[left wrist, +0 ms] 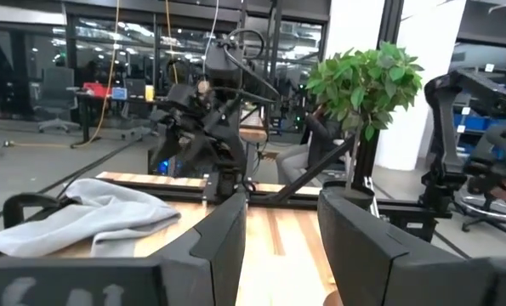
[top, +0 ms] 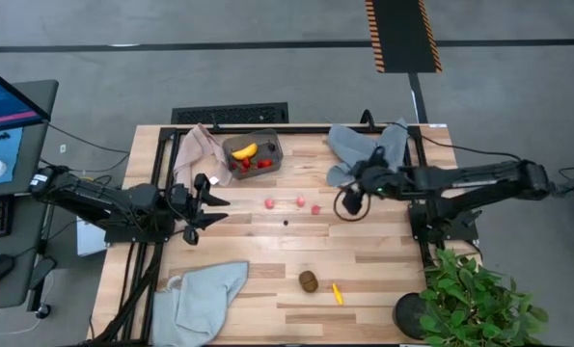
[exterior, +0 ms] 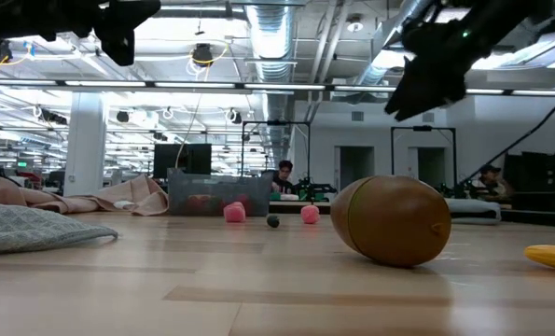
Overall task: Pick and placing Produce into tupperware
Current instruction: Put the pink peach into the black bin
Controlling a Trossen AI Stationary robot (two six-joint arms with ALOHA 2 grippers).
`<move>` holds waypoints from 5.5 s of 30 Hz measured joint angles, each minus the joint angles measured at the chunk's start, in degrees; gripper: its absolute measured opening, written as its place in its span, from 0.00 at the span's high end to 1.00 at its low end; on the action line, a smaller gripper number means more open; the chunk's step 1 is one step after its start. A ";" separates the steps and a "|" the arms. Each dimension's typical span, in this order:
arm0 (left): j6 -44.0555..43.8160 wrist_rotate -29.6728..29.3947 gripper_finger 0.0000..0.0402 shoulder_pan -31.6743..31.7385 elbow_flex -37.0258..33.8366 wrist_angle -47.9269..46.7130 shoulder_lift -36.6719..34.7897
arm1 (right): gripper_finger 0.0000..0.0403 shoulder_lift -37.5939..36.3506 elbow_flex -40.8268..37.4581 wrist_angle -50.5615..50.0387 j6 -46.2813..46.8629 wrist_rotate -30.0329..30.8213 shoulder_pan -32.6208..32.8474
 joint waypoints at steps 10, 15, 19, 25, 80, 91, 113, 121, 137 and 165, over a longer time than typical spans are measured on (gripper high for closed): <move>-1.93 -0.02 0.65 0.00 0.00 -0.30 0.02 | 0.30 12.32 -0.02 4.64 -9.93 -10.96 0.00; -2.12 0.00 0.65 0.00 0.00 -0.37 0.02 | 0.30 17.01 -0.02 9.96 -12.31 -17.76 -0.45; -2.12 -0.01 0.65 -0.01 0.00 -0.99 0.02 | 0.30 20.14 -0.03 12.80 -13.19 -20.78 -1.51; -2.55 -0.01 0.65 -0.02 0.00 -2.23 0.02 | 0.30 25.58 -0.04 16.82 -14.12 -24.33 -2.32; -4.13 0.00 0.65 -0.02 0.00 -4.70 0.03 | 0.81 36.48 6.86 31.36 -16.56 -23.37 -6.97; -4.13 0.00 0.65 -0.02 0.00 -4.69 0.04 | 0.81 36.74 13.95 37.59 -17.58 -23.55 -12.16; -5.08 0.00 0.65 -0.07 0.01 -6.31 0.03 | 0.69 57.99 38.46 33.67 -15.88 -29.56 -19.12; -5.64 0.01 0.65 -0.07 0.01 -6.82 0.04 | 0.61 57.25 39.15 33.75 -14.78 -29.01 -19.12; -5.62 0.00 0.65 -0.07 0.00 -7.56 0.02 | 0.44 51.75 39.08 25.01 -16.50 -29.14 -17.43; -5.46 -1.75 0.65 -0.09 0.02 -9.13 0.04 | 0.51 46.91 33.16 -1.88 -13.38 -25.49 -4.22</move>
